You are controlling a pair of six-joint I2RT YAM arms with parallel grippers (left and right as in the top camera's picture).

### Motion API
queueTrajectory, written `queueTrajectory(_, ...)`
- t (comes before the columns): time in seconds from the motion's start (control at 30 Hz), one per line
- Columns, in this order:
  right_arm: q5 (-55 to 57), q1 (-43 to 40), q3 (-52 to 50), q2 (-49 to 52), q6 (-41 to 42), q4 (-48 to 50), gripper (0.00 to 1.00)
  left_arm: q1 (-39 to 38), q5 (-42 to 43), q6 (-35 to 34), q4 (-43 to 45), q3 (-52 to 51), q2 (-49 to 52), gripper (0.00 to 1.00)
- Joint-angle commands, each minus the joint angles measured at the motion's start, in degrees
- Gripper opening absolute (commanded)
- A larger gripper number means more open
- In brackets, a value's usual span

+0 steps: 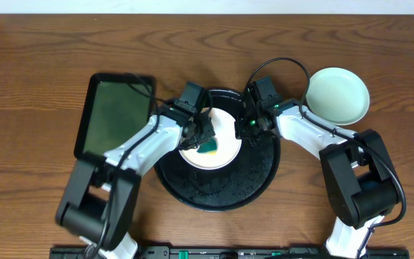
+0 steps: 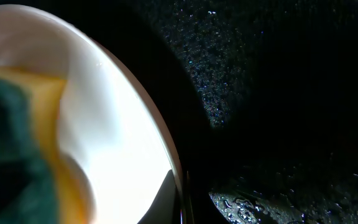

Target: Clean dirty plates on tray and stack at the side

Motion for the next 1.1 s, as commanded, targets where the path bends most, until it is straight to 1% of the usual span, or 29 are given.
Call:
queueTrajectory(0.0, 3.85, 0.37, -0.74, 2.25, 0.98, -0.66, 0.01, 0.00, -9.29, -3.76, -1.29, -0.61, 3.28, 0.08)
queueTrajectory(0.03, 3.85, 0.37, -0.74, 2.25, 0.98, -0.68, 0.01, 0.02, -11.93, -3.78, -2.14, -0.61, 3.56, 0.08)
queueTrajectory(0.13, 3.85, 0.37, -0.74, 2.25, 0.96, -0.72, 0.01, 0.07, -23.61, -3.78, -6.45, -0.57, 3.69, 0.07)
queueTrajectory(0.23, 3.85, 0.37, -0.74, 2.25, 0.98, -0.70, 0.01, 0.07, -31.63, -3.80, -9.73, -0.48, 2.82, 0.08)
queueTrajectory(0.33, 3.85, 0.37, -0.74, 2.25, 0.98, -0.68, 0.01, 0.07, -34.88, -3.78, -11.69, 0.00, 1.09, 0.08)
queueTrajectory(0.43, 3.85, 0.37, -0.74, 2.25, 0.98, -0.68, 0.01, 0.07, -34.82, -3.82, -11.78, 0.17, -1.25, 0.08)
queueTrajectory(0.5, 3.85, 0.39, -0.74, 2.25, 0.98, -0.68, 0.01, 0.00, -33.03, -3.82, -11.08, 0.17, -3.15, 0.08)
queueTrajectory(0.53, 3.85, 0.37, -0.74, 2.25, 0.98, -0.63, 0.01, 0.00, -30.67, -3.82, -10.47, 0.17, -3.72, 0.08)
queueTrajectory(0.57, 3.85, 0.39, -0.76, 2.25, 0.98, -0.52, 0.01, 0.00, -26.84, -3.80, -9.33, 0.17, -4.13, 0.08)
queueTrajectory(0.63, 3.82, 0.39, -0.74, 2.25, 0.98, -0.22, 0.01, 0.00, -14.45, -3.80, -5.42, 0.11, -4.13, 0.08)
queueTrajectory(0.67, 3.82, 0.39, -0.74, 2.25, 0.98, -0.07, 0.01, -0.22, -5.62, -3.80, -1.16, -0.37, -3.65, 0.08)
queueTrajectory(0.73, 3.82, 0.39, -0.76, 2.25, 0.98, -0.09, 0.01, -0.68, -0.57, -3.80, 2.21, -0.83, -3.21, 0.08)
queueTrajectory(0.8, 3.82, 0.39, -0.76, 2.25, 0.96, -0.26, 0.01, -1.62, 1.25, -3.78, 3.91, -0.87, -2.58, 0.08)
queueTrajectory(1.07, 3.61, 0.39, -0.76, 2.25, 0.98, -0.07, 0.01, -4.59, 0.55, -3.80, 4.44, -0.87, 1.38, 0.08)
